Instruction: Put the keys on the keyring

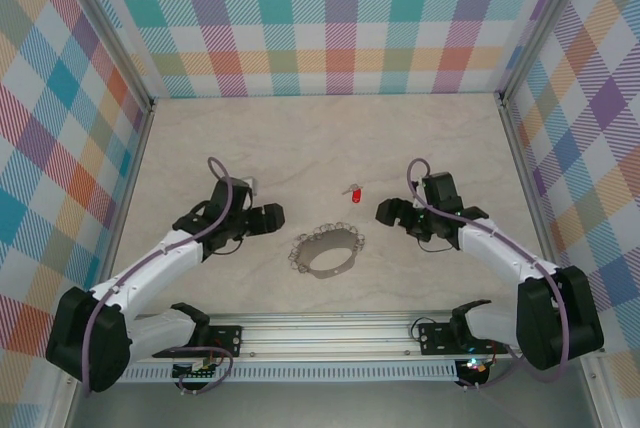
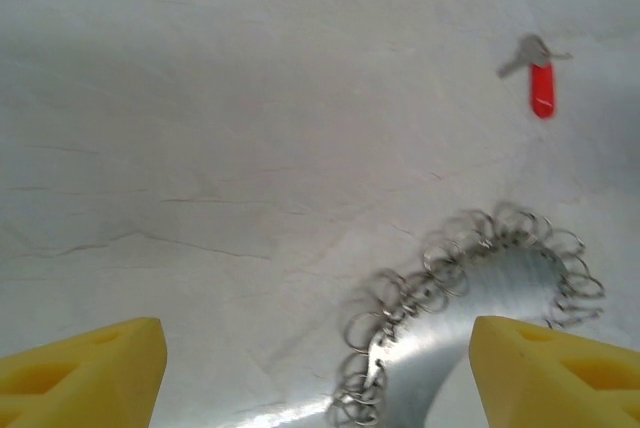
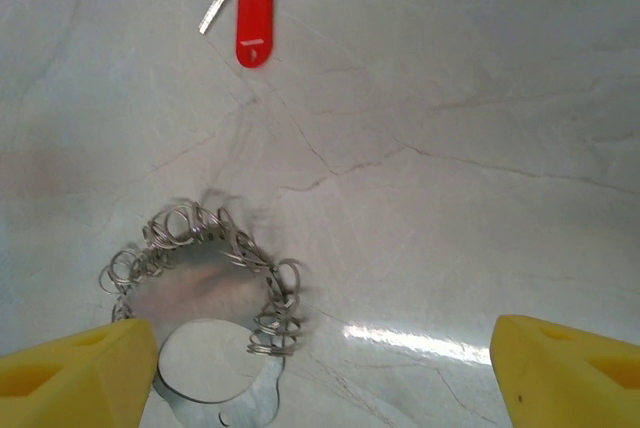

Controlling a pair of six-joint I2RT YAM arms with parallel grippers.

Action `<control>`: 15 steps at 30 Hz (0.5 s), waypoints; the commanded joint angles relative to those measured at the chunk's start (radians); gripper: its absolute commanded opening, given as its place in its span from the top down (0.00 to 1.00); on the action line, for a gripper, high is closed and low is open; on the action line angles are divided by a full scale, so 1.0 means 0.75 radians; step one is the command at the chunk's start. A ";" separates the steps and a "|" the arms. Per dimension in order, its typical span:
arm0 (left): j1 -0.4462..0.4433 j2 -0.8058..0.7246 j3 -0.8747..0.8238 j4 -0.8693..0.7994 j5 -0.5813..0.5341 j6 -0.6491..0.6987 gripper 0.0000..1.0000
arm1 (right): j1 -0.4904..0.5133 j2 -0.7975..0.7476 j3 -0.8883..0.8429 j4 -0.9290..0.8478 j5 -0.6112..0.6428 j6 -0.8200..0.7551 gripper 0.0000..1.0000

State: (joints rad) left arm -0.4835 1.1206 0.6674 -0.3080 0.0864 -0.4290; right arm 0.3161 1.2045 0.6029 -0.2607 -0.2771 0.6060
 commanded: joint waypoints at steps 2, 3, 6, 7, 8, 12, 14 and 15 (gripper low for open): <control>-0.138 0.031 0.038 0.078 -0.074 0.034 0.21 | 0.009 -0.106 -0.066 0.035 0.007 0.053 0.15; -0.171 0.042 0.044 0.087 -0.101 0.034 0.21 | 0.010 -0.127 -0.069 0.025 0.019 0.051 0.15; -0.257 0.088 0.064 0.113 -0.156 0.039 0.23 | 0.009 -0.164 -0.055 -0.005 0.034 0.039 0.15; -0.285 0.107 0.069 0.129 -0.162 0.047 0.24 | 0.010 -0.170 -0.046 -0.012 0.032 0.033 0.15; -0.310 0.128 0.075 0.151 -0.165 0.055 0.25 | 0.011 -0.172 -0.039 -0.017 0.032 0.032 0.15; -0.432 0.261 0.139 0.206 -0.185 0.123 0.33 | 0.008 -0.176 -0.020 -0.018 0.038 0.027 0.14; -0.502 0.356 0.198 0.201 -0.203 0.168 0.36 | 0.008 -0.178 -0.008 -0.031 0.044 0.022 0.14; -0.529 0.402 0.235 0.188 -0.213 0.192 0.39 | 0.008 -0.180 -0.008 -0.028 0.047 0.028 0.13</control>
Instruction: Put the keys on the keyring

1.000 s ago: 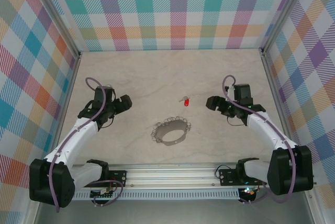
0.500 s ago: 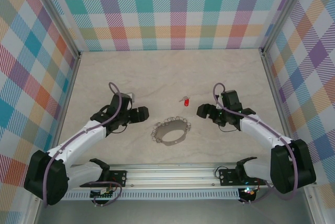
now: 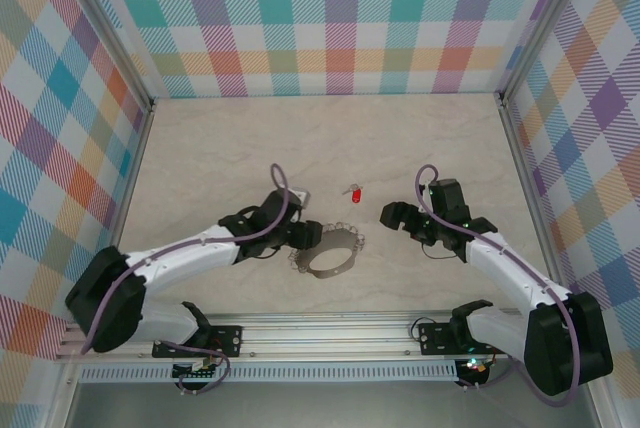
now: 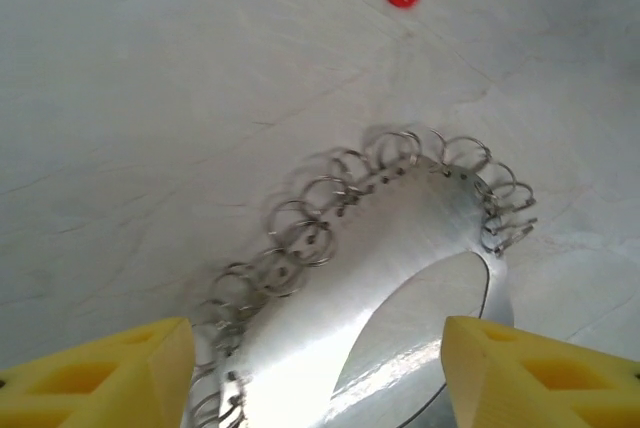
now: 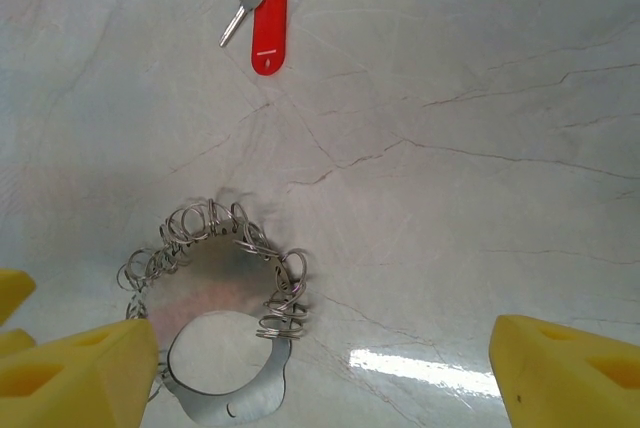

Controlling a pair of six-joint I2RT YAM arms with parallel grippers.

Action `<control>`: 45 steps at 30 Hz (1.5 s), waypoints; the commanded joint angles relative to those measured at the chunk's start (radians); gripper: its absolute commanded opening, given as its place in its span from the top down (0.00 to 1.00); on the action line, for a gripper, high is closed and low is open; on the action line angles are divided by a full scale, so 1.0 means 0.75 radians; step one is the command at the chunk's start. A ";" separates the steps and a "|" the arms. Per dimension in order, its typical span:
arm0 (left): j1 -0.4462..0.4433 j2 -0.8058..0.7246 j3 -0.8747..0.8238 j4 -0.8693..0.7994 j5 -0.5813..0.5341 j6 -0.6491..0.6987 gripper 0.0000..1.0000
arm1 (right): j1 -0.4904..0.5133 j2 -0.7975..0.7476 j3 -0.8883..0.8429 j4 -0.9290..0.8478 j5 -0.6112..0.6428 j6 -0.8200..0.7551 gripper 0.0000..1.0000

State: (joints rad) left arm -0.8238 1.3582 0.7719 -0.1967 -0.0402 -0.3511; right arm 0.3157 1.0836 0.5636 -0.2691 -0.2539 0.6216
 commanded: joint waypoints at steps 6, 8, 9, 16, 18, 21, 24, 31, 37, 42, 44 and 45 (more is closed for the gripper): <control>-0.236 0.340 0.282 0.008 -0.112 0.179 0.54 | -0.001 -0.020 0.022 0.036 0.015 0.044 0.10; -0.256 0.398 0.309 0.033 -0.104 0.176 0.58 | -0.009 -0.021 0.029 0.020 0.023 0.032 0.06; -0.261 0.419 0.317 0.043 -0.104 0.172 0.60 | -0.015 -0.021 0.034 0.006 0.027 0.026 0.04; -0.280 0.471 0.290 0.148 -0.077 0.135 0.68 | -0.092 -0.031 0.014 -0.015 -0.012 0.015 0.00; -0.280 0.468 0.265 0.186 -0.051 0.133 0.68 | -0.101 -0.035 0.008 -0.011 -0.016 0.012 0.00; -0.280 0.472 0.242 0.229 -0.035 0.130 0.68 | -0.106 -0.050 -0.012 0.010 -0.031 0.014 0.00; -0.280 0.483 0.233 0.259 -0.025 0.132 0.67 | -0.110 -0.081 -0.038 0.041 -0.038 0.015 0.00; -0.281 0.520 0.250 0.262 -0.037 0.162 0.60 | -0.118 -0.098 -0.054 0.023 -0.046 0.015 0.00; -0.280 0.557 0.268 0.256 -0.048 0.168 0.59 | -0.124 -0.066 -0.063 0.031 -0.080 0.019 0.00; -0.280 0.573 0.270 0.262 -0.052 0.170 0.60 | -0.128 -0.070 -0.074 0.034 -0.074 0.018 0.00; -0.280 0.578 0.269 0.267 -0.051 0.173 0.60 | -0.131 -0.068 -0.073 0.030 -0.073 0.018 0.00; -0.280 0.583 0.271 0.266 -0.047 0.174 0.60 | -0.130 -0.068 -0.076 0.031 -0.072 0.018 0.00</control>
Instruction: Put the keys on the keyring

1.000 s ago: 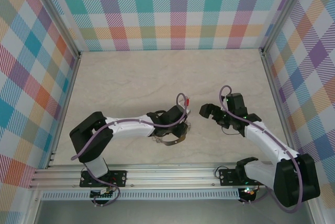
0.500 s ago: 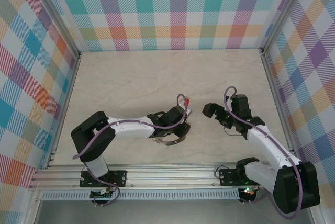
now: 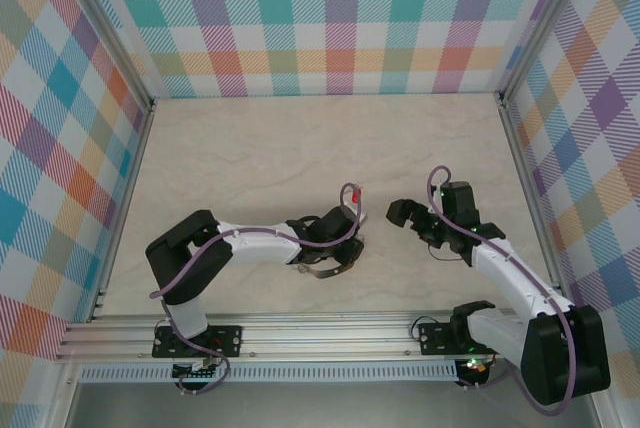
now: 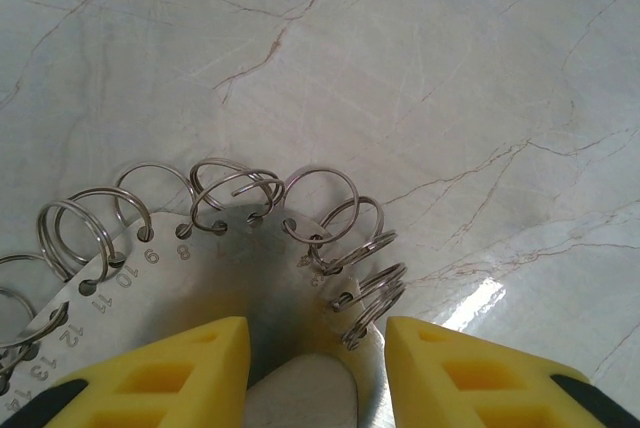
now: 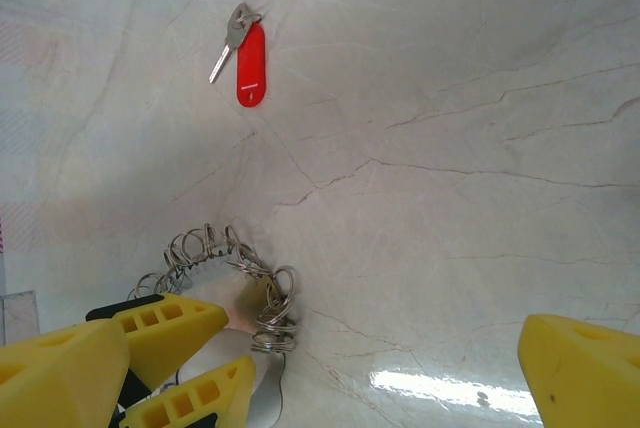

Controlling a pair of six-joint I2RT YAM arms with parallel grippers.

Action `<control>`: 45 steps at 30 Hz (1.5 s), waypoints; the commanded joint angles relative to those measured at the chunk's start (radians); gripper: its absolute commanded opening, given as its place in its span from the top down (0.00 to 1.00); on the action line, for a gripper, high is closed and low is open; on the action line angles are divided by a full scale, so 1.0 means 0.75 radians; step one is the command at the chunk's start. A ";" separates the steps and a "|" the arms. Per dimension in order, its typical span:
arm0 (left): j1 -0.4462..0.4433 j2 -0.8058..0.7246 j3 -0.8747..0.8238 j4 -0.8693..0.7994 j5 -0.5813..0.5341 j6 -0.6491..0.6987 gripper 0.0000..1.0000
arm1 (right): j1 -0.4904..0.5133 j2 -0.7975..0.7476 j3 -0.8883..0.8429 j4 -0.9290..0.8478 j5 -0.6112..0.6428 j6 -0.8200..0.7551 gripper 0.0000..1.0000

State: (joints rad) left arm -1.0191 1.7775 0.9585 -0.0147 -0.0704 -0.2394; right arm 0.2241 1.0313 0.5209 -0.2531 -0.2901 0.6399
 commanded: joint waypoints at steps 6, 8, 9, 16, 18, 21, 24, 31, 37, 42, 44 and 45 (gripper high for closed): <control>-0.020 0.057 0.043 0.026 -0.003 0.029 0.60 | -0.014 -0.001 -0.021 0.012 -0.026 -0.005 0.00; -0.020 0.067 0.056 0.024 -0.003 0.031 0.61 | -0.017 -0.005 -0.022 0.006 -0.024 -0.004 0.00; -0.020 0.074 0.061 0.020 -0.002 0.032 0.61 | -0.016 -0.007 -0.023 0.006 -0.023 -0.004 0.00; -0.020 0.103 0.089 0.012 0.012 0.039 0.67 | -0.026 -0.016 -0.027 -0.001 -0.020 -0.009 0.00; -0.020 0.103 0.089 0.013 0.014 0.038 0.68 | -0.029 -0.017 -0.028 0.000 -0.019 -0.009 0.00; -0.020 0.100 0.080 0.021 0.014 0.032 0.71 | -0.030 -0.013 -0.030 0.004 -0.022 -0.007 0.00; -0.020 0.105 0.081 0.024 0.019 0.031 0.72 | -0.031 -0.011 -0.028 0.009 -0.024 -0.007 0.00; -0.021 0.109 0.082 0.033 0.037 0.031 0.73 | -0.033 0.005 -0.034 0.023 -0.026 -0.004 0.00; -0.022 0.094 0.081 0.040 0.049 0.025 0.71 | -0.033 0.021 -0.036 0.031 -0.028 -0.005 0.00; -0.026 0.093 0.082 0.038 0.048 0.025 0.71 | -0.035 0.034 -0.042 0.040 -0.030 -0.004 0.00; -0.028 0.096 0.082 0.038 0.049 0.023 0.73 | -0.035 0.038 -0.042 0.045 -0.030 -0.003 0.00; -0.028 0.097 0.081 0.040 0.048 0.022 0.73 | -0.035 0.040 -0.043 0.045 -0.030 -0.003 0.00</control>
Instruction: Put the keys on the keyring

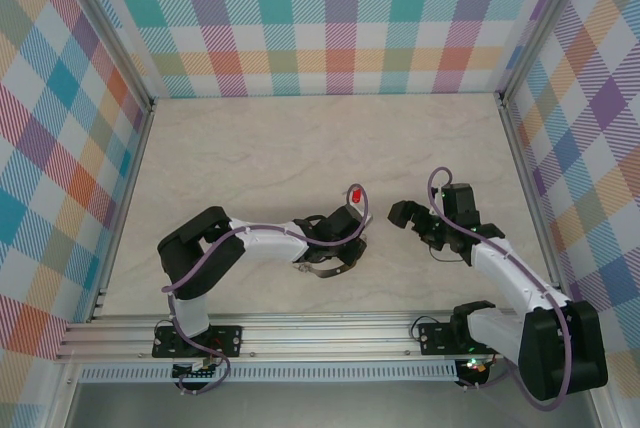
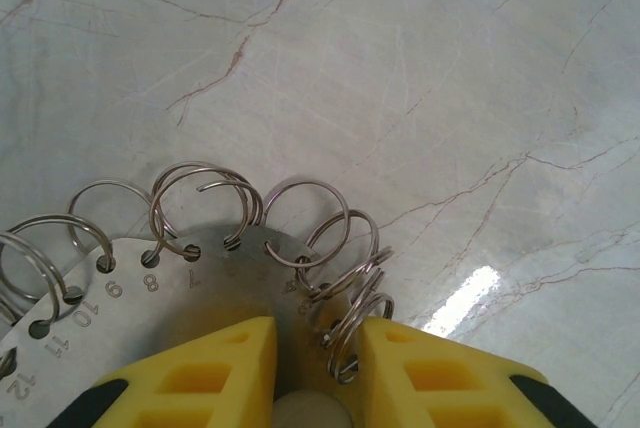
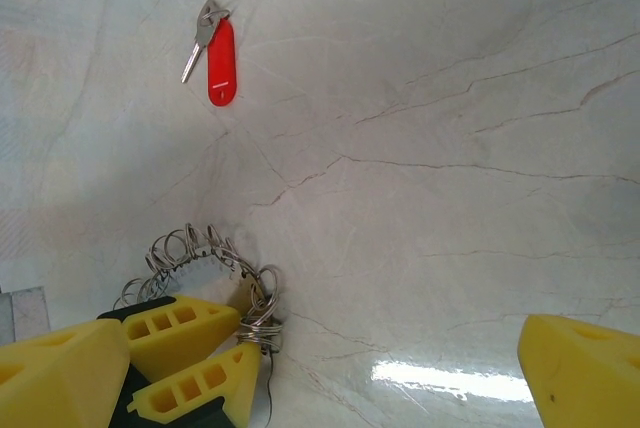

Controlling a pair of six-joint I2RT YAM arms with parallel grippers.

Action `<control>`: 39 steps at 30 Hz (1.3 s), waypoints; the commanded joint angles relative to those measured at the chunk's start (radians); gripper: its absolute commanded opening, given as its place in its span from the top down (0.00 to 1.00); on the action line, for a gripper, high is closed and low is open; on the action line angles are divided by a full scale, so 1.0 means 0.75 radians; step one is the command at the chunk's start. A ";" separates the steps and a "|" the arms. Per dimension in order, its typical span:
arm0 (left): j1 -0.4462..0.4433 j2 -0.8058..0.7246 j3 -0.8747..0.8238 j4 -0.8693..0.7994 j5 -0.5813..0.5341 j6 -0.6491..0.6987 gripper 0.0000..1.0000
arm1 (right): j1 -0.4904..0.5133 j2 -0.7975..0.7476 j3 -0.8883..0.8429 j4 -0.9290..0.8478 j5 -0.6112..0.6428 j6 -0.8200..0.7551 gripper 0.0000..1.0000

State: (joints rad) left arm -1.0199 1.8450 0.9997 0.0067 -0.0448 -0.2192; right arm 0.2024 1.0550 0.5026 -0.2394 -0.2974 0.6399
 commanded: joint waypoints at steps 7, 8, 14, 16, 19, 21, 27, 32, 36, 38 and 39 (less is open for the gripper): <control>-0.033 0.009 0.021 0.027 0.004 -0.013 0.88 | -0.008 0.010 -0.023 0.027 -0.016 0.012 0.00; -0.033 0.008 0.019 0.030 0.001 -0.014 0.91 | -0.008 0.005 -0.022 0.027 -0.022 0.014 0.00; -0.033 -0.023 0.011 0.034 -0.019 0.005 1.00 | -0.008 -0.048 -0.027 0.045 -0.090 0.024 0.00; -0.032 -0.047 0.005 0.034 -0.029 0.021 1.00 | -0.008 -0.068 -0.026 0.052 -0.120 0.032 0.00; -0.029 -0.105 -0.021 0.042 -0.047 0.053 1.00 | -0.008 -0.094 -0.024 0.069 -0.186 0.041 0.02; -0.023 -0.149 -0.038 0.046 -0.047 0.078 1.00 | -0.008 -0.110 -0.026 0.097 -0.244 0.048 0.04; 0.027 -0.332 -0.100 0.057 -0.002 0.128 1.00 | -0.007 -0.145 -0.050 0.261 -0.418 0.063 0.09; 0.133 -0.512 -0.149 0.052 0.157 0.154 1.00 | -0.007 -0.164 -0.103 0.492 -0.537 0.070 0.17; 0.225 -0.634 -0.163 0.033 0.291 0.165 1.00 | -0.004 -0.159 -0.125 0.649 -0.598 0.124 0.27; 0.272 -0.689 -0.168 0.035 0.361 0.154 1.00 | 0.005 -0.155 -0.115 0.693 -0.627 0.149 0.37; 0.292 -0.713 -0.169 0.037 0.387 0.150 1.00 | 0.013 -0.157 -0.109 0.703 -0.630 0.160 0.41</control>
State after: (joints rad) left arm -0.8318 1.3708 0.8837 0.0219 0.1341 -0.1173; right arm 0.2035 0.9470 0.4149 0.1631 -0.7021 0.7254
